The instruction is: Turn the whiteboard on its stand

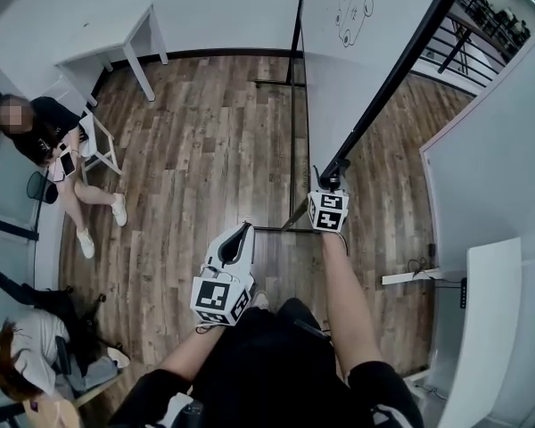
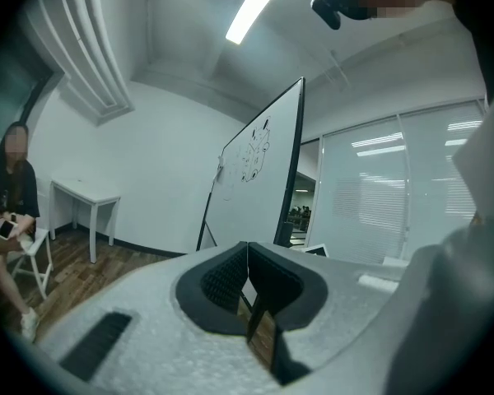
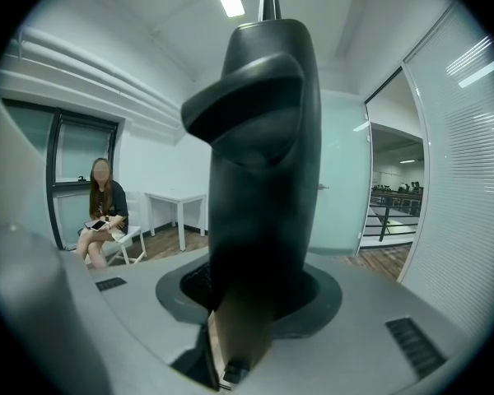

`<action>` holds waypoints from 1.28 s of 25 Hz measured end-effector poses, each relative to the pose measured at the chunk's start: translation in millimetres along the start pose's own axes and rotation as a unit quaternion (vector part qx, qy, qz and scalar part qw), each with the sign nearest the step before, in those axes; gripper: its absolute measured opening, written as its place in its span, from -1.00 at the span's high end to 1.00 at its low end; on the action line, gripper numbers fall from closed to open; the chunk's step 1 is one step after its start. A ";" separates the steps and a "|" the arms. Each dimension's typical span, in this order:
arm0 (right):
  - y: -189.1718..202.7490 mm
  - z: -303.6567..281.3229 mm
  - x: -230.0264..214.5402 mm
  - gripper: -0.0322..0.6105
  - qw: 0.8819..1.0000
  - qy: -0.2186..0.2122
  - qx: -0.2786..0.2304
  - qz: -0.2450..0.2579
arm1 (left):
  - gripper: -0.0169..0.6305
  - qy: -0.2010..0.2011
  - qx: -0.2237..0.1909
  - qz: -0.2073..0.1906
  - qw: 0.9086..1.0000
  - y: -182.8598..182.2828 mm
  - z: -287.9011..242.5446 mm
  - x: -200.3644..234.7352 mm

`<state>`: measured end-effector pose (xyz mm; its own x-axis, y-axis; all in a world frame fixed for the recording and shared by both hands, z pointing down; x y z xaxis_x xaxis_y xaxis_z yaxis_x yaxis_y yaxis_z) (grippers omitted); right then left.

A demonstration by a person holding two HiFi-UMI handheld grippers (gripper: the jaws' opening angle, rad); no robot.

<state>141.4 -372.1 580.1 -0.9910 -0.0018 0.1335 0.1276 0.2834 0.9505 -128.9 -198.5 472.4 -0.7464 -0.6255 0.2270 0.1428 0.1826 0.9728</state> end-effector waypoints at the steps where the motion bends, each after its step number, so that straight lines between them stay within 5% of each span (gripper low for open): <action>1: -0.5 4.0 0.4 0.43 1.000 0.001 0.001 0.000 | 0.90 0.002 0.001 0.003 1.000 -1.5 2.0 -2.0; 20: 19.7 97.9 14.5 0.43 1.000 -0.011 -0.009 -0.014 | 0.90 0.004 0.012 0.006 1.000 7.9 59.1 -66.5; 32: 52.0 195.8 26.3 0.43 0.999 -0.024 -0.012 -0.022 | 0.90 -0.019 0.002 -0.008 1.000 32.6 146.1 -132.4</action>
<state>114.2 -169.6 578.1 -0.9963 0.0320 0.0795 0.0851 0.2609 0.9616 -120.3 1.0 467.2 -0.7731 -0.5988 0.2094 0.1284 0.1756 0.9761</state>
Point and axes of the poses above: the fingertips, and each gripper's own axes: z backward along the fingers, x to its left, y out of its underside, the point moved 10 cm from there along z, backward along the fingers, and after that the axes turned 9 degrees about y, right-handed, at the moved point
